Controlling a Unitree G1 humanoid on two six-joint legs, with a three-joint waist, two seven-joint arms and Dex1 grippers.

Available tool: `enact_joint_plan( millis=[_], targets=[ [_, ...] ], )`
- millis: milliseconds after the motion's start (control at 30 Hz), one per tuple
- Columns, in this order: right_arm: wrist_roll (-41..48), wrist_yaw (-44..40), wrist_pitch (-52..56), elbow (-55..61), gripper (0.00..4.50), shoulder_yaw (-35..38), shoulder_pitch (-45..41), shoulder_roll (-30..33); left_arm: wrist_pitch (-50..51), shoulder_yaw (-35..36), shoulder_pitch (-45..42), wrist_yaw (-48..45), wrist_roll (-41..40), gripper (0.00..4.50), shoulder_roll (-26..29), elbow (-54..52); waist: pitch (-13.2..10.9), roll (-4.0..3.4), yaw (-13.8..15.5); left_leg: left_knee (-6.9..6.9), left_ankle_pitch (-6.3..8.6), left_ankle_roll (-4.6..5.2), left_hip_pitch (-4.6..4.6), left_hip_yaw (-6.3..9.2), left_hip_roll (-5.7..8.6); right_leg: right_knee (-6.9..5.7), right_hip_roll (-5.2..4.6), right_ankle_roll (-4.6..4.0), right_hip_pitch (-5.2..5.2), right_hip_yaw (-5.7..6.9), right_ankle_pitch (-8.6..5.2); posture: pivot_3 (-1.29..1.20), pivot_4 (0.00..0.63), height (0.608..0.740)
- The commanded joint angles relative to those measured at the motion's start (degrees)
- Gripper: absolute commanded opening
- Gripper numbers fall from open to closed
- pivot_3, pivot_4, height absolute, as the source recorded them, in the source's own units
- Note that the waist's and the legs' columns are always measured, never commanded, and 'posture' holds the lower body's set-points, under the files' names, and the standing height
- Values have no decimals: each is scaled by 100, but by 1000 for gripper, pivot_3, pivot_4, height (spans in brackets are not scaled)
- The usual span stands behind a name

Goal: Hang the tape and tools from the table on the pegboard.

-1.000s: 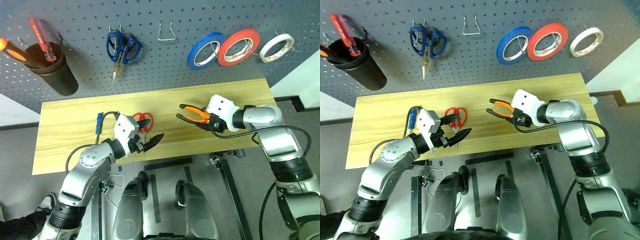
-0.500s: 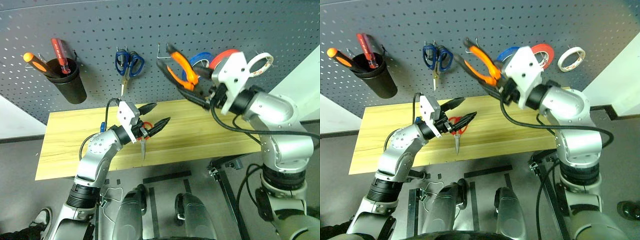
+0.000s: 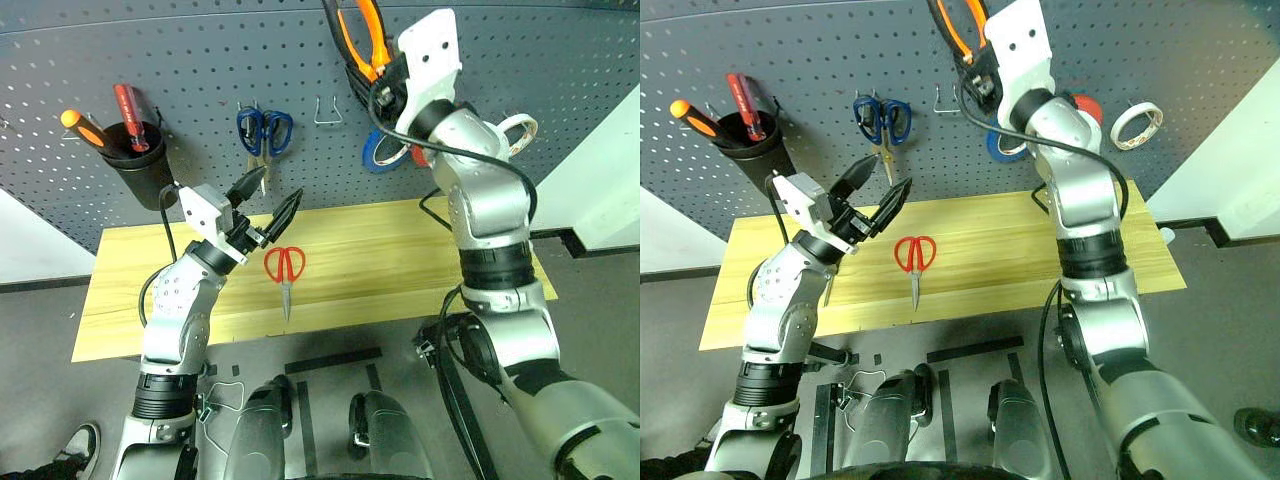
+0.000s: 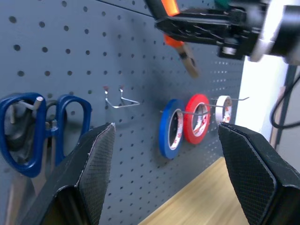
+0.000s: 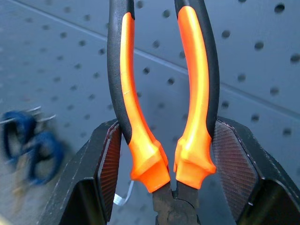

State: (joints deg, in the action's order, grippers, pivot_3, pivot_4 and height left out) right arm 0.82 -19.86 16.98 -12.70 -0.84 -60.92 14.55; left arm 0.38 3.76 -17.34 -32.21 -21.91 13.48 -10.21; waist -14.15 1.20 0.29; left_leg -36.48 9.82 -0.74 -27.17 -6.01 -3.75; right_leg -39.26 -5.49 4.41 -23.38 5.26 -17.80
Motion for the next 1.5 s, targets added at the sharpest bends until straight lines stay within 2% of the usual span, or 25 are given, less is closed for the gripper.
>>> enact_joint_plan(
  millis=[33,333,533,1000,1233,1500],
  targets=[
    [-45,137,-536,-226,2535,52,-342,-22,-139,59,137,61,35,3641,33,-228,0,0,8,0,0,0,0,0,0,1,0,0,0,0,0,21,169,717],
    [353,165,-739,64,2535,209,-345,-293,-153,21,163,154,70,3641,30,-249,0,0,-1,-2,0,0,-2,0,-2,-2,0,-1,-2,0,1,28,174,717],
    [429,731,-1144,-9,2535,221,-352,-977,-73,13,277,211,53,3641,80,-416,0,-1,-6,-2,0,0,-2,1,-5,-6,2,-1,-4,-1,1,50,193,717],
    [403,1552,-2730,-2145,2535,493,-959,-1409,639,92,374,501,-222,3641,284,-1323,-18,-12,50,0,0,1,0,6,-9,-6,2,-4,-3,-3,2,127,263,717],
    [444,1664,-2994,-2659,2535,561,-1119,-1448,1068,233,600,685,-432,3641,485,-1888,-124,-23,56,20,0,4,17,12,-10,-5,1,-5,-5,-20,2,160,309,717],
    [475,1713,-3254,-3134,2535,608,-1424,-1669,1250,224,713,844,-443,3641,486,-2133,-187,-35,58,33,-1,3,22,5,-11,2,-2,-6,-6,-27,1,172,320,717]
  ],
)
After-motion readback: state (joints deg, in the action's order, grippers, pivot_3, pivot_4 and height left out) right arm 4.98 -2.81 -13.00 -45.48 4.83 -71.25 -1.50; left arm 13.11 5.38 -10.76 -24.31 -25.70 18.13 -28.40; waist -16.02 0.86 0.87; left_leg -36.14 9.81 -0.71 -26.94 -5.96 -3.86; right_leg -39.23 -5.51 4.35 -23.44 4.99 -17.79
